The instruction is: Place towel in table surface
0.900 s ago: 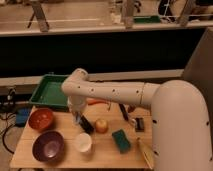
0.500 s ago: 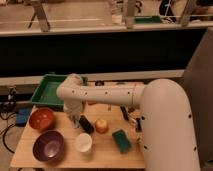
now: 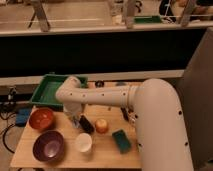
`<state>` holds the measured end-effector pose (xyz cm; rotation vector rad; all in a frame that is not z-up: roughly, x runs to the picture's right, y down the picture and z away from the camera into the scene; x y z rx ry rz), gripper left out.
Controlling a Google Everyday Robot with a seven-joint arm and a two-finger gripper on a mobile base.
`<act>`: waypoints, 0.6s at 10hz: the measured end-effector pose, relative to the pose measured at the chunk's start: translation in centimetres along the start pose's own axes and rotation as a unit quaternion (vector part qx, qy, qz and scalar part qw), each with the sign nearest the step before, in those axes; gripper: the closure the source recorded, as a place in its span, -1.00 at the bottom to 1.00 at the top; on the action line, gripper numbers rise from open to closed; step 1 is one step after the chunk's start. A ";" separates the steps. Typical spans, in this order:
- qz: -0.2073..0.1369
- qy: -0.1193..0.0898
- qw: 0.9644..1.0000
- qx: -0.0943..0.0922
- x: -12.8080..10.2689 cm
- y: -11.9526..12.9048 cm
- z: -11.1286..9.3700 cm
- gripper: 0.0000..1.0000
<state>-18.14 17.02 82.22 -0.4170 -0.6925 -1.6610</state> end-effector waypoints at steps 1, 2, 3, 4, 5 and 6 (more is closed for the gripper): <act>-0.001 0.005 1.000 0.007 0.1 -0.5 -0.3 0.15; -0.001 0.010 1.000 0.015 0.2 -1.0 -0.7 -0.05; 0.000 0.012 1.000 0.024 0.3 -1.5 -0.9 -0.27; 0.002 0.013 0.999 0.031 0.4 -1.8 -1.0 -0.46; 0.003 0.013 0.999 0.039 0.5 -2.3 -1.1 -0.58; 0.003 0.013 0.999 0.046 0.5 -2.5 -1.1 -0.60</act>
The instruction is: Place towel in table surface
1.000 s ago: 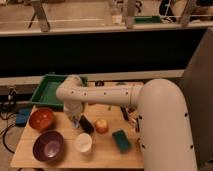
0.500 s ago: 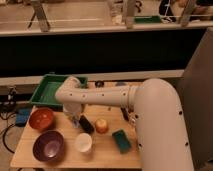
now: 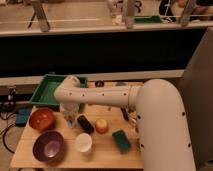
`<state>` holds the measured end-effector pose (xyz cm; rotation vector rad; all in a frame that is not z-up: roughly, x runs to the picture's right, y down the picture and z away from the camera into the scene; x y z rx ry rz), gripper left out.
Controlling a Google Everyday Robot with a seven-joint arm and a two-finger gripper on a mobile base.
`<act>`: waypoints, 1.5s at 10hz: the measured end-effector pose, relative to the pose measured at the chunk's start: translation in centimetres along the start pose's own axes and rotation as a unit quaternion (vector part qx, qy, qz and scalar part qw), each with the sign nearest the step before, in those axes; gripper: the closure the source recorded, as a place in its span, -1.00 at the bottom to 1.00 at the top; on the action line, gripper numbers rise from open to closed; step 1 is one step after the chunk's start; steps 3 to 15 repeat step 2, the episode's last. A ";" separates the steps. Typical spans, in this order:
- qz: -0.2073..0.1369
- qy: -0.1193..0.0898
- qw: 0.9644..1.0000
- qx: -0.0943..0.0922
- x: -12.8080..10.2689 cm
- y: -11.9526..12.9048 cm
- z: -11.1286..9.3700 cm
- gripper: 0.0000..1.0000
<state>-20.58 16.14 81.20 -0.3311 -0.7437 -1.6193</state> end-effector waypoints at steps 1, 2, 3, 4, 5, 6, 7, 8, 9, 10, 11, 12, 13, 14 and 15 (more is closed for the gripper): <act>0.002 -0.001 1.000 0.008 0.0 -0.1 0.0 -0.60; 0.009 -0.004 1.000 0.017 0.2 -0.1 -0.1 -0.60; 0.009 -0.004 1.000 0.017 0.2 -0.1 -0.1 -0.60; 0.009 -0.004 1.000 0.017 0.2 -0.1 -0.1 -0.60; 0.009 -0.004 1.000 0.017 0.2 -0.1 -0.1 -0.60; 0.009 -0.004 1.000 0.017 0.2 -0.1 -0.1 -0.60; 0.009 -0.004 1.000 0.017 0.2 -0.1 -0.1 -0.60; 0.009 -0.004 1.000 0.017 0.2 -0.1 -0.1 -0.60; 0.009 -0.004 1.000 0.017 0.2 -0.1 -0.1 -0.60; 0.009 -0.004 1.000 0.017 0.2 -0.1 -0.1 -0.60; 0.009 -0.004 1.000 0.017 0.2 -0.1 -0.1 -0.60; 0.009 -0.004 1.000 0.017 0.2 -0.1 -0.1 -0.60; 0.009 -0.004 1.000 0.017 0.2 -0.1 -0.1 -0.60; 0.009 -0.004 1.000 0.017 0.2 -0.1 -0.1 -0.60; 0.009 -0.004 1.000 0.017 0.2 -0.1 -0.1 -0.60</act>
